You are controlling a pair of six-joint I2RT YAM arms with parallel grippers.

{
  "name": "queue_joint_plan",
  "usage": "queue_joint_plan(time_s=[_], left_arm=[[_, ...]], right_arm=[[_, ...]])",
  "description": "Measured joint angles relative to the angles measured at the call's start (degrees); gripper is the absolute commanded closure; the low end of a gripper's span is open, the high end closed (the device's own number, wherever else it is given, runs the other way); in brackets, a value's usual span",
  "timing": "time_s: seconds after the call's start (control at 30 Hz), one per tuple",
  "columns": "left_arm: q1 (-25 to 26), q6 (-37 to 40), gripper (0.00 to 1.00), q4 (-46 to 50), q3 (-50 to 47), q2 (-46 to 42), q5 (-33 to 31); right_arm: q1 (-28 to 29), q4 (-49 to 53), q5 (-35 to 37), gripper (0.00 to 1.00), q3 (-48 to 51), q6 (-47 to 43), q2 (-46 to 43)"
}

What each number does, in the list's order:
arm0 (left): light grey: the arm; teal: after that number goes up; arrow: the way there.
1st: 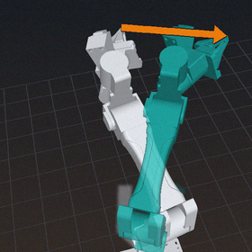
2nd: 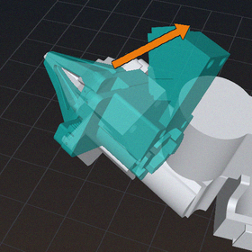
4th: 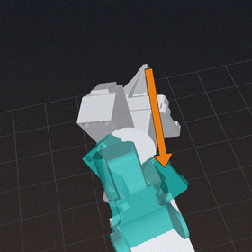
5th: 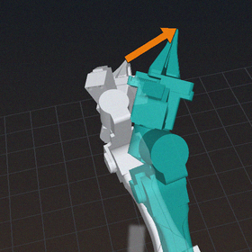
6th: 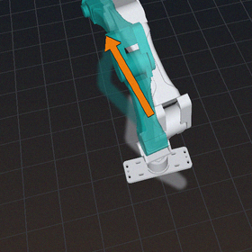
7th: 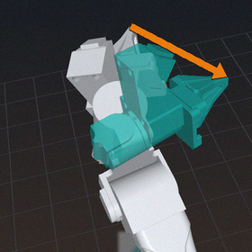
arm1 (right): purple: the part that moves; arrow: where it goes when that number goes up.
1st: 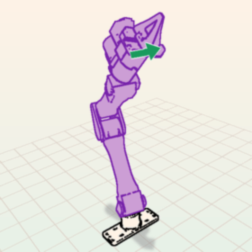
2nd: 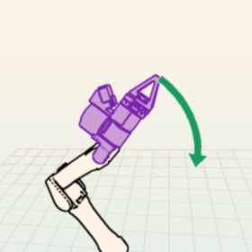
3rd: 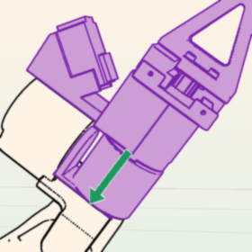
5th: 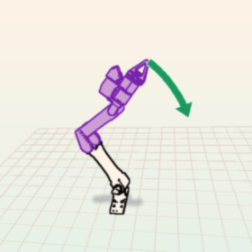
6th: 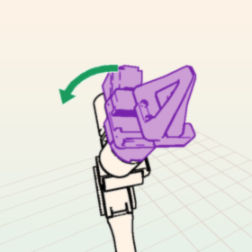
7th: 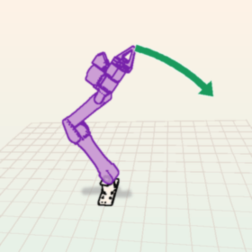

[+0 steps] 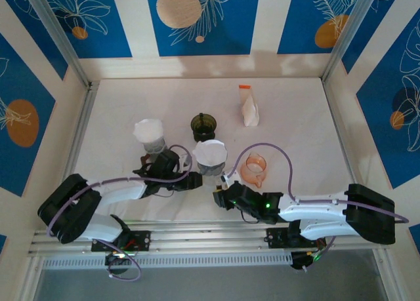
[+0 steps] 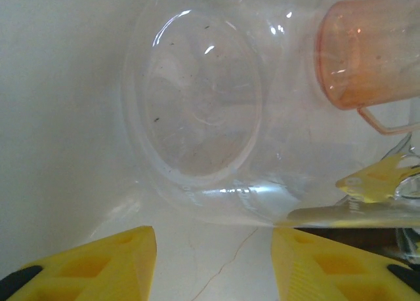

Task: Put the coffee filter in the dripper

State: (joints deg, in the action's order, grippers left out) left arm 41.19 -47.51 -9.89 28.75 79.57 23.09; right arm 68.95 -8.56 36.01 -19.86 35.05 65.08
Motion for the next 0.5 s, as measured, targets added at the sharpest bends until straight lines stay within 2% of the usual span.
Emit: queue_joint_plan(time_s=[0.5], left_arm=[[0.00, -0.02, 0.54, -5.16, 8.20, 10.69, -1.03]], right_arm=[[-8.96, -4.92, -2.49, 0.53, 1.31, -1.55, 0.70]])
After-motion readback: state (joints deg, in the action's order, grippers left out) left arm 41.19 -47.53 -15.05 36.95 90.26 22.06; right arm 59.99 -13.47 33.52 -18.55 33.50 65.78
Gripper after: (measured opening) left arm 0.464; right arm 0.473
